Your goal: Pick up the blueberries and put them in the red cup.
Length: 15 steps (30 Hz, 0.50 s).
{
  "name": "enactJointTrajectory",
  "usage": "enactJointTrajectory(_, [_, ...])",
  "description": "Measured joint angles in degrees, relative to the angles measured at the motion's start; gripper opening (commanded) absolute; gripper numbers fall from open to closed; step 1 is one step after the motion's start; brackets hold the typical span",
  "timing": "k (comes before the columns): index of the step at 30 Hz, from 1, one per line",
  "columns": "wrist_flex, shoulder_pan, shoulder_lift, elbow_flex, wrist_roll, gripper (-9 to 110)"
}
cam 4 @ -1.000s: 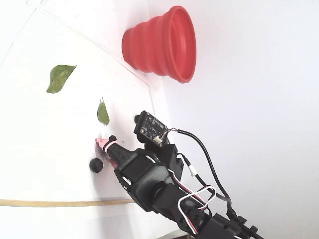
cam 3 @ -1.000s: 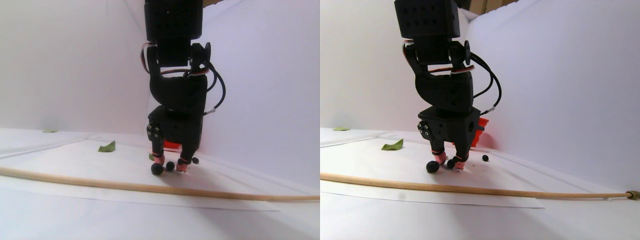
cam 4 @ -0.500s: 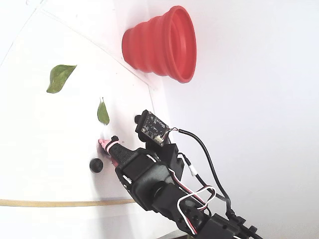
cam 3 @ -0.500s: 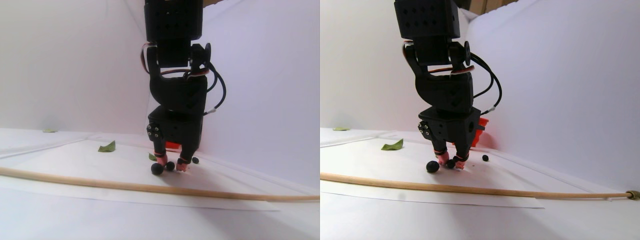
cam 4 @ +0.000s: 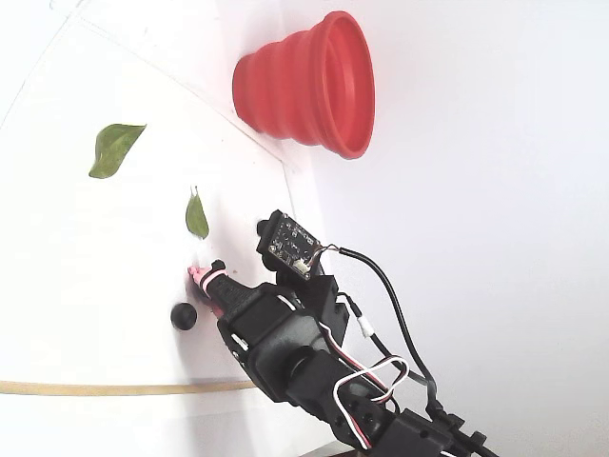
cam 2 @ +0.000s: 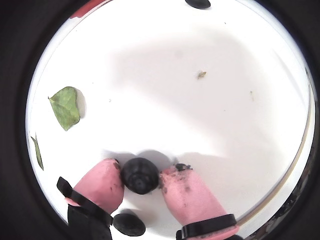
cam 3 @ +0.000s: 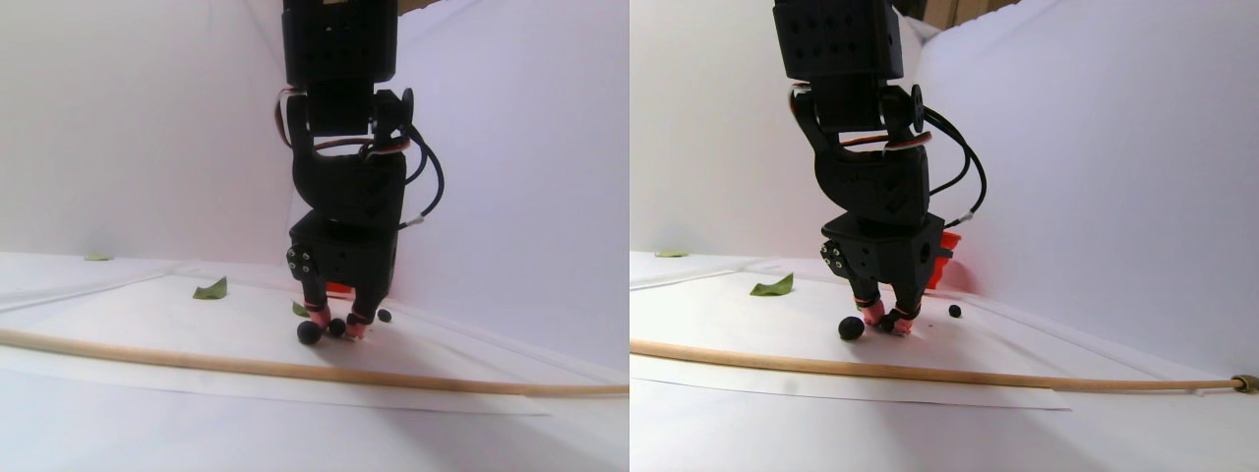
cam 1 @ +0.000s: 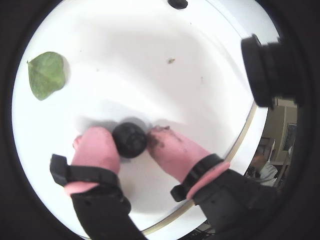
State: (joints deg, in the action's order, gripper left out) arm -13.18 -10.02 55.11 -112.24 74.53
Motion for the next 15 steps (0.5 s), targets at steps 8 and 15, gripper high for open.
enactJointTrajectory(8, [0.00, 0.18, 0.00, 0.00, 0.00, 11])
enactJointTrajectory(15, [-0.09, 0.18, 0.62, -0.79, 2.37, 11])
